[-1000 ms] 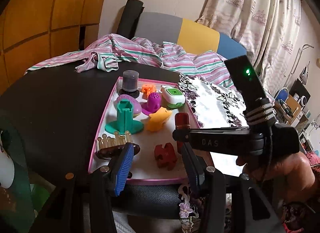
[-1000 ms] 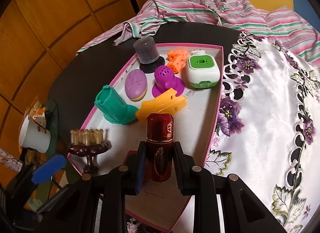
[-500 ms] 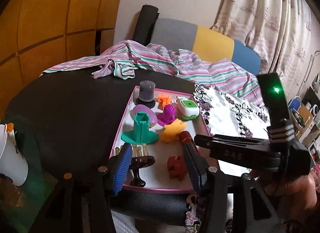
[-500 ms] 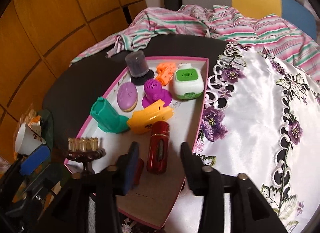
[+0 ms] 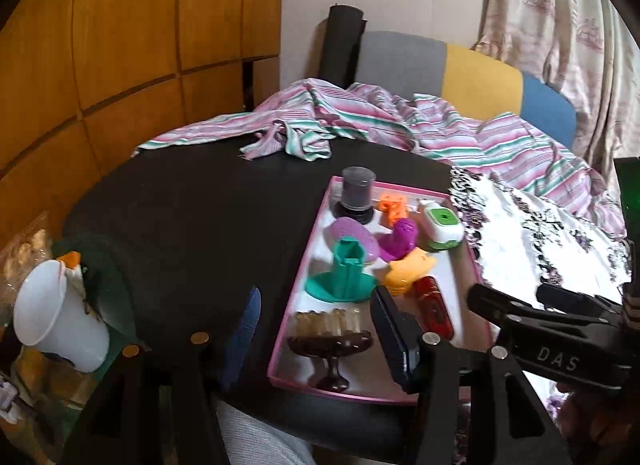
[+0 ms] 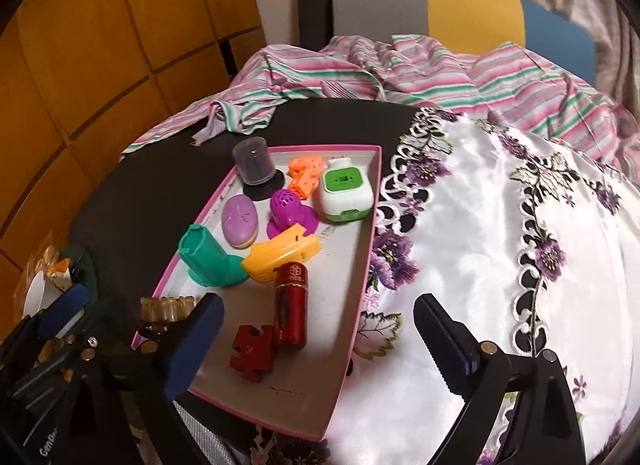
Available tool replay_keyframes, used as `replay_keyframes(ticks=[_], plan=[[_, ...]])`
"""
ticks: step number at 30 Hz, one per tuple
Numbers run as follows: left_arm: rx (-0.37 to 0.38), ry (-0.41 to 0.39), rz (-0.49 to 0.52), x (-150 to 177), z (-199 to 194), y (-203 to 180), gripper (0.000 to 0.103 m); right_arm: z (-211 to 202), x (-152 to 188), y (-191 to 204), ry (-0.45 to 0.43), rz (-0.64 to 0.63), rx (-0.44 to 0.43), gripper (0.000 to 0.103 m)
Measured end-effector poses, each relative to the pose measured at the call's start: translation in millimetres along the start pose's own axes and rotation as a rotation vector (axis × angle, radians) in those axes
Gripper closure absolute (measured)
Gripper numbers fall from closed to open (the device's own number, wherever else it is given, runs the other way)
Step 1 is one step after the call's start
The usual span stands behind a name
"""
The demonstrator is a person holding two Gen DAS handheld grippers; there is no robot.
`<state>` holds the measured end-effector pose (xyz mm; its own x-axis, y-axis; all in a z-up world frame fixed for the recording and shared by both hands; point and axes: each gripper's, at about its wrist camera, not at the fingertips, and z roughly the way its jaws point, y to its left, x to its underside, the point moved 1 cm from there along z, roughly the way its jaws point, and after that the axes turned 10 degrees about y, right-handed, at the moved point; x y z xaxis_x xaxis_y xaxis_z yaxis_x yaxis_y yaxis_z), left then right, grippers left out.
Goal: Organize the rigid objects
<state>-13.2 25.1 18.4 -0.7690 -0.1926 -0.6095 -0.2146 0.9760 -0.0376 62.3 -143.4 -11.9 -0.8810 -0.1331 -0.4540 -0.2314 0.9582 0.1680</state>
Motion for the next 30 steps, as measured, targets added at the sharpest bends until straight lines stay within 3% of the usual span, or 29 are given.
replay_keyframes(ticks=[10, 18, 30], plan=[[-0.098, 0.003, 0.057, -5, -3, -6, 0.045, 3, 2, -3, 0.028, 0.039, 0.064, 0.005], [-0.079, 0.067, 0.074, -10, 3, -11, 0.045, 2, -1, -2, 0.026, 0.038, 0.132, 0.004], [-0.029, 0.154, 0.073, -18, 15, -11, 0.045, 4, -1, -2, 0.037, 0.051, 0.135, 0.003]])
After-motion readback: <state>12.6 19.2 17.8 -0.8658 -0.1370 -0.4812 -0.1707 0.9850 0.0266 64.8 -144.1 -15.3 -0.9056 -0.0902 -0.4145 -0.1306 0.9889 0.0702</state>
